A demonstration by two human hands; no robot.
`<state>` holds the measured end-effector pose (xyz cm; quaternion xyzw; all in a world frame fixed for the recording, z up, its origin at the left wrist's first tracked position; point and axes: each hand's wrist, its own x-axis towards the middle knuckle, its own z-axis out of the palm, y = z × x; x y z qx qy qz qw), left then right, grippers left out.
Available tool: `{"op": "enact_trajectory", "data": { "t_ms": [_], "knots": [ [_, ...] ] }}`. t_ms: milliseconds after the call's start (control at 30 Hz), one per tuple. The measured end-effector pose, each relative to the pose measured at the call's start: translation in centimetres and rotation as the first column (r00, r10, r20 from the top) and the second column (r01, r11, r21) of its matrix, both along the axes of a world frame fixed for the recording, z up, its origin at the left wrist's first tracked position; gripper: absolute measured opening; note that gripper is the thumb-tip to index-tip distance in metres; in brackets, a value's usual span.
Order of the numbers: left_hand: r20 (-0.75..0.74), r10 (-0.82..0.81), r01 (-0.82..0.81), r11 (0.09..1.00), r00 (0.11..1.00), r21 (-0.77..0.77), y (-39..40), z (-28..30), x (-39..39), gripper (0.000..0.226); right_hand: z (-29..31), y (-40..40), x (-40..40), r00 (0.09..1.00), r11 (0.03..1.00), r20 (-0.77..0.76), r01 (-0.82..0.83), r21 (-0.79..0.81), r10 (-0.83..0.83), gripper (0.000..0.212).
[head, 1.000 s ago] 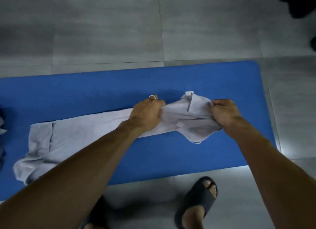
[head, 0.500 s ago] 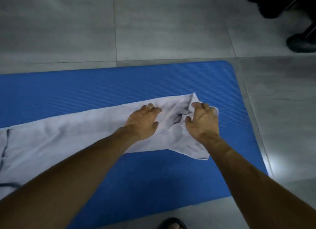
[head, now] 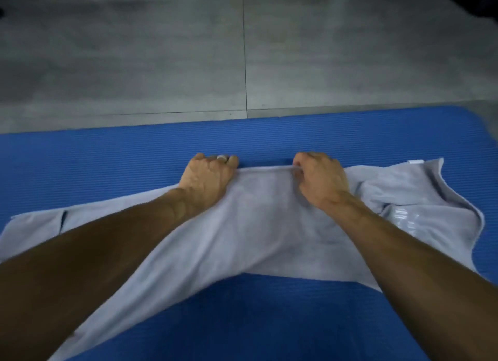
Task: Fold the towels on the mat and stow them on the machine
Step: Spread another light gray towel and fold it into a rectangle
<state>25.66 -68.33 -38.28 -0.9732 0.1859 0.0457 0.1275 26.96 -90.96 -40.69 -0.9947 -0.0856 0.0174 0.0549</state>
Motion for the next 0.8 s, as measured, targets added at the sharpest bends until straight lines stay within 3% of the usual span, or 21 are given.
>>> {"op": "enact_trajectory", "data": {
  "t_ms": [100,167,267,367,500,600,700,800],
  "knots": [
    [0.026,0.134,-0.132,0.989,0.991,-0.072,-1.2,1.3,3.7,0.032,2.4,-0.7,2.5,0.979,0.973,0.009,0.201,0.117,-0.203,0.032],
    [-0.040,0.131,-0.136,0.982,0.991,-0.135,-2.6,1.8,3.8,0.037,4.6,-1.6,2.6,0.992,0.995,-0.067,0.103,-0.013,-0.103,0.044],
    [-0.116,-0.075,0.040,0.959,0.990,-0.279,-5.9,2.4,0.2,0.041,8.3,-4.1,-0.7,0.960,0.946,-0.228,-0.217,-0.241,0.162,0.041],
    [-0.085,-0.300,0.228,0.853,0.950,-0.469,-9.3,1.1,-5.7,0.037,9.7,-8.7,-6.3,0.940,0.938,-0.315,-0.220,-0.268,0.131,0.028],
    [-0.046,-0.477,0.422,0.815,0.878,-0.397,-13.1,-2.7,-11.1,0.043,7.1,-14.9,-15.1,0.956,0.964,-0.292,-0.054,-0.261,-0.026,0.030],
    [-0.012,-0.455,0.423,0.837,0.890,-0.349,-14.1,-4.2,-12.1,0.051,4.5,-19.1,-20.8,0.975,0.968,-0.211,0.010,-0.250,-0.065,0.037],
    [-0.002,-0.402,0.373,0.851,0.916,-0.369,-14.5,-4.2,-12.1,0.044,1.7,-20.6,-24.5,0.986,0.978,-0.140,0.060,-0.202,-0.089,0.050],
    [-0.016,-0.338,0.300,0.854,0.941,-0.425,-15.1,-4.2,-11.5,0.033,-0.2,-20.9,-25.2,0.989,0.989,0.017,0.146,-0.036,-0.146,0.037]
  ]
}}
